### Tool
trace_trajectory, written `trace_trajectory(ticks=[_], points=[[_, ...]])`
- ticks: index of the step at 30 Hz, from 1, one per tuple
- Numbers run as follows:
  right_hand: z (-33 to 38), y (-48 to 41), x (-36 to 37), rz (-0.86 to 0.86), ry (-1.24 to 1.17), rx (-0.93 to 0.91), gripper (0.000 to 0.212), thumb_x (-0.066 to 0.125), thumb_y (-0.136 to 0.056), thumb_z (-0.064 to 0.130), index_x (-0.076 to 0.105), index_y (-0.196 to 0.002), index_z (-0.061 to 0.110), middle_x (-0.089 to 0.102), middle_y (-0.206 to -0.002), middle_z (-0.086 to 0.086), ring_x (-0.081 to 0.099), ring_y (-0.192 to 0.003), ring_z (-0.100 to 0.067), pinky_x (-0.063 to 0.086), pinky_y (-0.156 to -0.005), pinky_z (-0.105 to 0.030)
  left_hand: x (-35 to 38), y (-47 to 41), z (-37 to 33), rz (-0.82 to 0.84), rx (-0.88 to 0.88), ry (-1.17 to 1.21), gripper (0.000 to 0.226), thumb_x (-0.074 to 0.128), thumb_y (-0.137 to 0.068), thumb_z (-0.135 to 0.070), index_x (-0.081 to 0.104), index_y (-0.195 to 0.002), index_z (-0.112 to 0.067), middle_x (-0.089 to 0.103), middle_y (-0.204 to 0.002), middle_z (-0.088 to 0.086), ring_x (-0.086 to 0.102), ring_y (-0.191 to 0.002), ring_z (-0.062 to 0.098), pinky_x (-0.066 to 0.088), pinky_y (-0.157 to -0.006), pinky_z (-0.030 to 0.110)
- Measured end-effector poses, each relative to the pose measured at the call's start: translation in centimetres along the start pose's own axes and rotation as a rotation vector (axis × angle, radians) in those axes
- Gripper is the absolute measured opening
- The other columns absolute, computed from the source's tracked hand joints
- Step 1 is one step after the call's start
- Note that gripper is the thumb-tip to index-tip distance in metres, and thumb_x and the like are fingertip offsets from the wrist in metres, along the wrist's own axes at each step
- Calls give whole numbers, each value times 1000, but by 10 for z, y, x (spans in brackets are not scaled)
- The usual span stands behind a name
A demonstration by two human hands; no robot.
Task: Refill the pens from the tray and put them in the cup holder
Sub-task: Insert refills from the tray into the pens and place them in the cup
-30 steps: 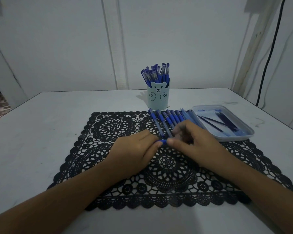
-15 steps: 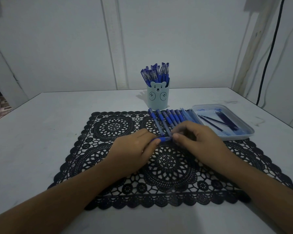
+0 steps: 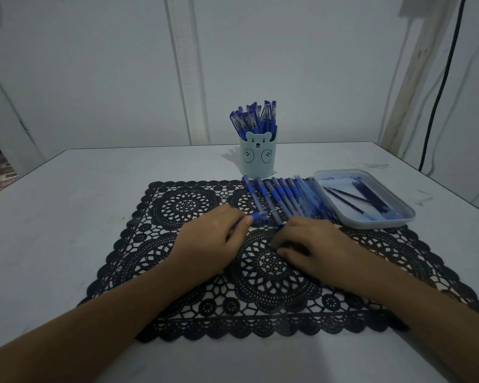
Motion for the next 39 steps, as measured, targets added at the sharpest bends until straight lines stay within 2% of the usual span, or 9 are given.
trace_trajectory(ticks=[5, 9, 13, 17, 23, 26, 31, 35, 39], points=[[-9, -1, -12, -115, -111, 125, 16, 57, -87, 30, 58, -103, 27, 56, -85, 20, 52, -78, 7, 37, -67, -2, 0, 1, -1, -12, 23, -11, 48, 23, -86, -52, 62, -89, -24, 53, -72, -9, 48, -75, 9, 32, -52, 13], [-16, 2, -25, -309, -328, 258, 3, 54, -88, 33, 56, -89, 34, 60, -79, 16, 55, -75, 0, 41, -65, -7, -1, 1, -7, -5, 87, -38, 42, 29, -89, -47, 64, -90, -23, 54, -71, -10, 48, -59, 6, 32, -48, 12], [-9, -2, -16, -225, -292, 218, 11, 61, -84, 29, 66, -93, 29, 61, -83, 21, 54, -84, 4, 39, -66, -4, 0, 3, -15, -9, 213, -45, 36, 37, -92, -38, 66, -91, -18, 56, -71, -9, 50, -55, 6, 40, -41, 21], [-26, 1, -25, -231, -508, 331, 8, 60, -86, 21, 65, -81, 25, 63, -73, 6, 54, -61, 1, 44, -58, -8, 0, 2, -10, -7, 154, -13, 40, 33, -91, -44, 65, -91, -21, 54, -71, -11, 48, -58, 6, 36, -46, 13], [-102, 21, -61, -796, -936, 628, 15, 51, -85, 3, 57, -72, 10, 56, -63, -3, 49, -58, -14, 40, -55, -27, 0, 0, 3, 22, -31, 38, 38, 31, -86, -47, 61, -91, -24, 55, -76, -8, 48, -71, 6, 35, -56, 13], [-106, 30, -74, -885, -559, 610, 5, 54, -82, 6, 59, -82, 8, 60, -72, -3, 55, -66, -12, 43, -64, -21, 1, 0, 3, 34, -27, 31, 38, 32, -89, -47, 62, -92, -24, 55, -77, -8, 49, -72, 6, 35, -56, 13], [-84, 7, -44, -484, 141, 378, 3, 61, -83, 9, 61, -86, 9, 59, -82, -6, 53, -70, -14, 34, -62, -14, 3, 0, 5, 55, -26, 29, 33, 36, -93, -44, 62, -92, -23, 54, -77, -7, 49, -72, 6, 35, -57, 15], [-86, 3, -32, -354, 309, 322, 21, 61, -83, 31, 64, -92, 12, 60, -93, -7, 55, -88, -26, 47, -76, -41, 3, 0, 5, 63, -35, 30, 31, 37, -94, -42, 62, -92, -23, 54, -77, -7, 49, -71, 6, 34, -56, 14], [-94, 7, -51, -442, 310, 425, 34, 50, -89, 38, 66, -90, 8, 62, -85, -10, 55, -83, -26, 46, -75, -38, 3, 0, 4, 61, -24, 38, 31, 37, -93, -42, 62, -93, -23, 54, -76, -7, 49, -71, 5, 34, -55, 13]])
Point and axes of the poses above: each hand's wrist, its own y-axis away from the middle knuckle, its own x-axis out of the palm, z = x × y, the point moved 6 cm from there along -y, towards the middle knuckle
